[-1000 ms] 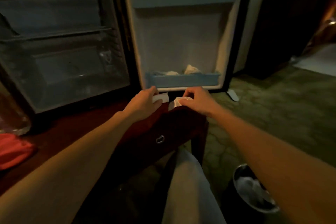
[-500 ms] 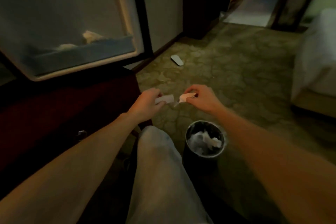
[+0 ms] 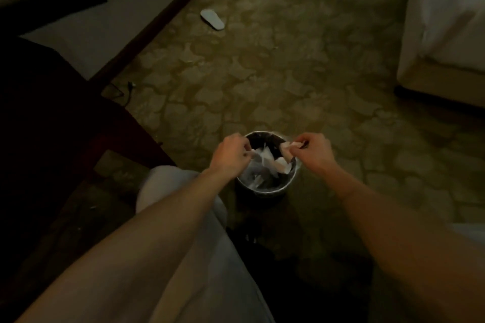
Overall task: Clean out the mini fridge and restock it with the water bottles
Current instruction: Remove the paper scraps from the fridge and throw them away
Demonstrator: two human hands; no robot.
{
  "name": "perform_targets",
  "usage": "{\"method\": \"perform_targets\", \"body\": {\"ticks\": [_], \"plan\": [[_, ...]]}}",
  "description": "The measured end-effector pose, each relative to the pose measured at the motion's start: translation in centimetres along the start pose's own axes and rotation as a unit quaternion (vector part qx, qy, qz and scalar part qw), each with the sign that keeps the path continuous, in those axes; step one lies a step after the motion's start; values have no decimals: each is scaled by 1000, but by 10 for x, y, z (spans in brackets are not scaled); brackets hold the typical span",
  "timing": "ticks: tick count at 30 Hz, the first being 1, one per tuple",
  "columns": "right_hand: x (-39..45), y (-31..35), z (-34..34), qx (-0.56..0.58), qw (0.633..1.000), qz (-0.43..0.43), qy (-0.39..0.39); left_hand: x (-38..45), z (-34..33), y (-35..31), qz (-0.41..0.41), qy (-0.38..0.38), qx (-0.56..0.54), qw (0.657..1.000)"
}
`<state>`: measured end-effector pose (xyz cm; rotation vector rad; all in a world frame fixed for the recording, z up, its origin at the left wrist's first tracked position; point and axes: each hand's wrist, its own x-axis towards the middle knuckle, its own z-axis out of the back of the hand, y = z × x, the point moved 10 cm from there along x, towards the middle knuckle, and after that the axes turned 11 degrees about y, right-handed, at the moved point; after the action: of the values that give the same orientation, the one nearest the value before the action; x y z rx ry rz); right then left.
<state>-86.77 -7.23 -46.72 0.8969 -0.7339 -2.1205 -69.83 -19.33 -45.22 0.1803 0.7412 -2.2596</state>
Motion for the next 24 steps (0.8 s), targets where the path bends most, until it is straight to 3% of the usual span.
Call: {"method": "perform_targets", "body": {"ticks": [7, 16, 24], "plan": [[51, -36, -38, -4, 998, -14, 67, 45, -55, 26, 28, 69, -38, 997], [62, -58, -60, -7, 992, -49, 116, 55, -71, 40, 21, 82, -44, 995], [33, 51, -51, -83, 989, 66, 104, 1, 16, 42, 43, 3, -10, 999]]}}
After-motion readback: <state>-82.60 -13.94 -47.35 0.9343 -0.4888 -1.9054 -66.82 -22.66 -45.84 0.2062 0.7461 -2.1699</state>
